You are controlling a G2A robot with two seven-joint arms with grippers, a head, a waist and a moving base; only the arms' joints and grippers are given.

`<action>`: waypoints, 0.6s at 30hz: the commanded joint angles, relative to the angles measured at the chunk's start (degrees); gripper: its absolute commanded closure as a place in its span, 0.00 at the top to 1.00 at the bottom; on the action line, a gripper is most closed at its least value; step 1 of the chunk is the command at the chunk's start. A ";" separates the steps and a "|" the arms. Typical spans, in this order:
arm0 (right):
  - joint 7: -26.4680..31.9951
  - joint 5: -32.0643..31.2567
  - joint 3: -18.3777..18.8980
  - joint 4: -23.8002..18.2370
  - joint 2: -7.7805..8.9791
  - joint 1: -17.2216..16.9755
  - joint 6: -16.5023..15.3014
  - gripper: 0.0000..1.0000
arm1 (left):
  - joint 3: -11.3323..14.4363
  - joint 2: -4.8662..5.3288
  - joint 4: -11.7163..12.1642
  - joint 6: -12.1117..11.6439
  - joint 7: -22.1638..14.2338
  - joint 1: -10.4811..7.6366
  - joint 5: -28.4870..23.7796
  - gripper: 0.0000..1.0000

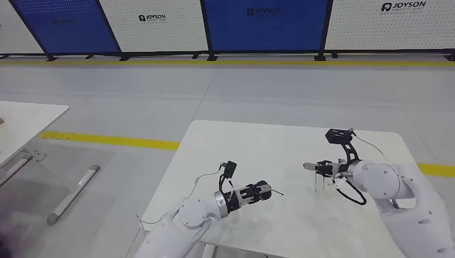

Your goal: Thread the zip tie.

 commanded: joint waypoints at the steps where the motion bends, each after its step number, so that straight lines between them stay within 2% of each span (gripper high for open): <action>1: -0.71 -0.43 -0.04 0.10 0.01 -0.29 0.04 1.00 | 0.00 0.00 0.00 0.00 0.00 0.00 0.00 0.00; 3: -1.29 -4.22 -0.59 0.09 0.00 -0.37 3.59 1.00 | 0.00 0.00 0.00 0.00 0.00 0.00 0.00 0.00; 4: -0.43 -4.91 -1.01 -0.22 -0.03 -0.09 3.70 1.00 | 0.00 0.00 0.00 0.00 0.00 0.00 0.00 0.00; 8: 5.19 -6.12 -1.34 2.25 -0.02 3.14 1.46 1.00 | 0.00 0.00 0.00 0.00 0.00 0.00 0.00 0.00; 10: 9.10 -5.22 -2.03 4.86 -0.21 5.70 -1.34 1.00 | 0.00 0.00 0.00 0.00 0.00 0.00 0.00 0.00; 12: 11.11 -5.07 -3.11 7.43 -0.52 7.78 -2.80 1.00 | 0.00 0.00 0.00 0.00 0.00 0.00 0.00 0.00; 14: 12.19 -5.32 -4.78 10.54 -1.15 10.14 -1.90 1.00 | 0.00 0.00 0.00 0.00 0.00 0.00 0.00 0.00; 18: 12.45 -4.37 -8.61 15.73 -2.62 13.32 -3.09 1.00 | 0.00 0.00 0.00 0.00 0.00 0.00 0.00 0.00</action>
